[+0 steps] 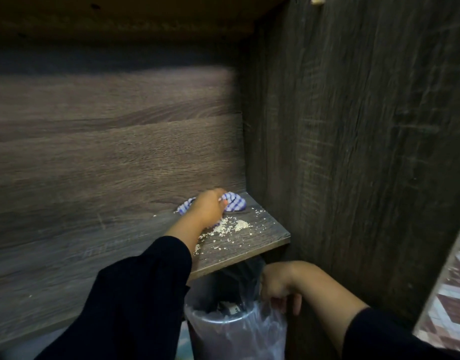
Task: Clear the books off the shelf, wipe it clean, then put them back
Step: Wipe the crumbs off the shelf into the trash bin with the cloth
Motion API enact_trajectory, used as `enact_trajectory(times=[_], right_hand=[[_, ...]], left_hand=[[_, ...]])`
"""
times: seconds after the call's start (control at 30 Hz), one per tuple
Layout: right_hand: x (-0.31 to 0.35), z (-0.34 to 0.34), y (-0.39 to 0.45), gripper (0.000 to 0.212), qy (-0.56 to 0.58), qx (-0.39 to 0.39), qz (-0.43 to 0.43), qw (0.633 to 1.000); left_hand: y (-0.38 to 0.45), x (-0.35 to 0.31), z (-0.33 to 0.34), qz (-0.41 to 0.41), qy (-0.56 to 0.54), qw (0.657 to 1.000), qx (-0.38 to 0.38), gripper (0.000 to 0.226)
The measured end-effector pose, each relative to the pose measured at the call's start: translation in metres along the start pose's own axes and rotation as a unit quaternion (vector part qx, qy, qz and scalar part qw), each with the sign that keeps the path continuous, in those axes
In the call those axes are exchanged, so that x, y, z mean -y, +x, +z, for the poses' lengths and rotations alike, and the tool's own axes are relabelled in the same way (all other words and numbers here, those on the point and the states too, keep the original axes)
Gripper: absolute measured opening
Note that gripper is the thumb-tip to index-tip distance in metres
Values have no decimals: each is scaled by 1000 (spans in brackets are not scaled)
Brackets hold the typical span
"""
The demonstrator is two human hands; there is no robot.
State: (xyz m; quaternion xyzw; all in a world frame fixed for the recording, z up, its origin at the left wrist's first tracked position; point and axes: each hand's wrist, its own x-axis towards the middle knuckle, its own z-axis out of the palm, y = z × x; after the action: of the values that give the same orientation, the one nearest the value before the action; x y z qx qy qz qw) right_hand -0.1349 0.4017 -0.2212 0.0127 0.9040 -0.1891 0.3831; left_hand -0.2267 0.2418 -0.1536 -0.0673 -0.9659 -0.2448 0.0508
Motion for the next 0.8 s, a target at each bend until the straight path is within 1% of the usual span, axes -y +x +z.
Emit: enact_trajectory(times=[0.13, 0.2, 0.3, 0.43, 0.5, 0.53, 0.6, 0.7, 0.77, 0.8], right_hand=[[0, 0, 4, 43, -8, 0, -3, 1000], [1, 1, 5, 46, -11, 3, -1, 1000], [2, 2, 6, 47, -9, 6, -1, 1000], [0, 9, 5, 42, -6, 16, 4, 1000], [-3, 12, 6, 43, -1, 31, 19, 999], [-2, 13, 7, 44, -2, 34, 29, 999], [-1, 14, 6, 48, 0, 19, 40, 999], [-1, 20, 10, 62, 19, -27, 24, 999], [-2, 27, 14, 61, 56, -52, 15, 997], [-3, 30, 17, 58, 78, -60, 14, 995]], left_hand=[[11, -21, 1, 1, -50, 997, 57, 46], [13, -34, -1, 9, -37, 995, 93, 48], [10, -45, 0, 32, -23, 991, 126, 51], [1, -42, -6, 77, 5, 984, 160, 50], [-7, -39, -10, 94, 0, 980, 175, 47], [-10, -36, -13, 95, -22, 980, 174, 46], [-16, -30, -21, 89, -96, 982, 135, 46], [-19, -14, -39, 74, -195, 978, 13, 48], [-24, 7, -51, 51, -189, 979, -54, 49], [-27, 20, -57, 33, -155, 984, -79, 47]])
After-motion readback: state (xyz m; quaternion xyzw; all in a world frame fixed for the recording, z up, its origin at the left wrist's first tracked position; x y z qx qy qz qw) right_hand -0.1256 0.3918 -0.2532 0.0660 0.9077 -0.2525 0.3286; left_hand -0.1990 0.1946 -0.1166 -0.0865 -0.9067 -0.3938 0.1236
